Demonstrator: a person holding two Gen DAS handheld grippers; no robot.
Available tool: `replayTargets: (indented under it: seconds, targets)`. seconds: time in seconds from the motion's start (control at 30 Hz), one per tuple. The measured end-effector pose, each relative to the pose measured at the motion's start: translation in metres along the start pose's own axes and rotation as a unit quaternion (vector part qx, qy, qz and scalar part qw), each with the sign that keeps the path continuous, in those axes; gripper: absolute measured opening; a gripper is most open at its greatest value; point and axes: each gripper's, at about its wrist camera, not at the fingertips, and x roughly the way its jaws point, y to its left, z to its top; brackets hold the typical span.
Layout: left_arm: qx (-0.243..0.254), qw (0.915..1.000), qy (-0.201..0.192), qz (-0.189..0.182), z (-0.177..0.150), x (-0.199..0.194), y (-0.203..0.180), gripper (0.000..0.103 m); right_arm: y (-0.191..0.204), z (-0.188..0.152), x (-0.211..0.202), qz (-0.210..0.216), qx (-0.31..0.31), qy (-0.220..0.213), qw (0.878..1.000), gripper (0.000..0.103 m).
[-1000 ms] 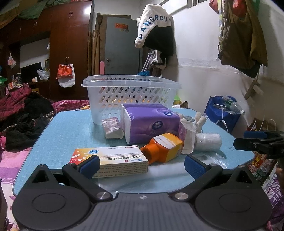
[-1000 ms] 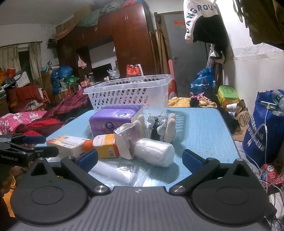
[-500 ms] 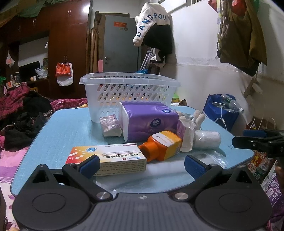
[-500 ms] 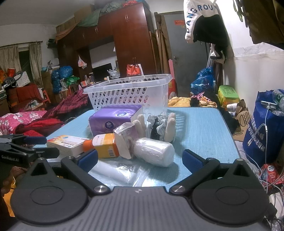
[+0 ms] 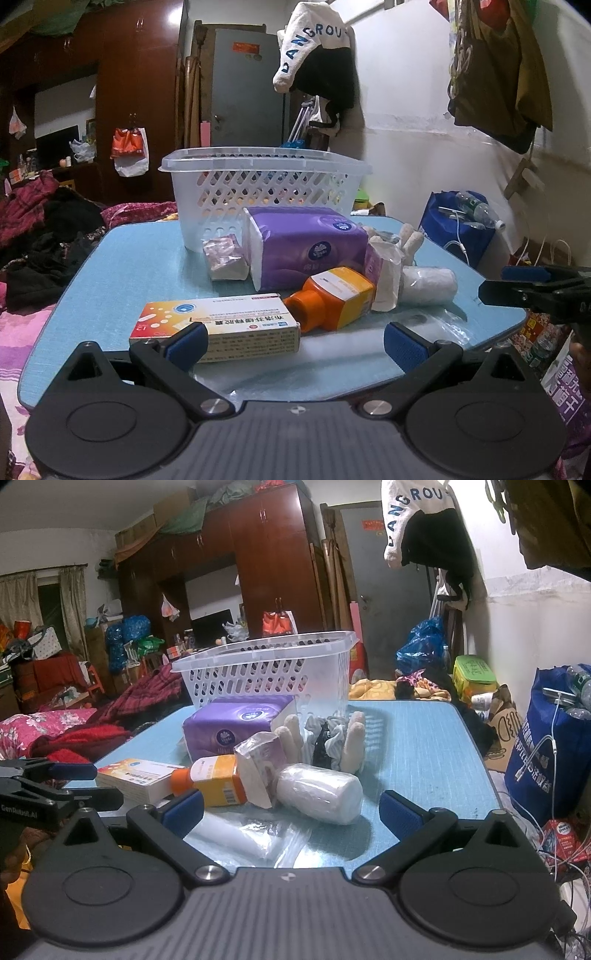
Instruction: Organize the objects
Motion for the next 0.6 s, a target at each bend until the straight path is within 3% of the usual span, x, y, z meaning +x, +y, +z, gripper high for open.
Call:
replayTargets:
  seconds: [0.6]
  targets:
    - [0.002,1.0,0.004,0.004,0.0002,0.0017,0.0013,0.102,-0.0027,0.0006,-0.0004,-0.002,0.002,-0.001,1.0,0.103]
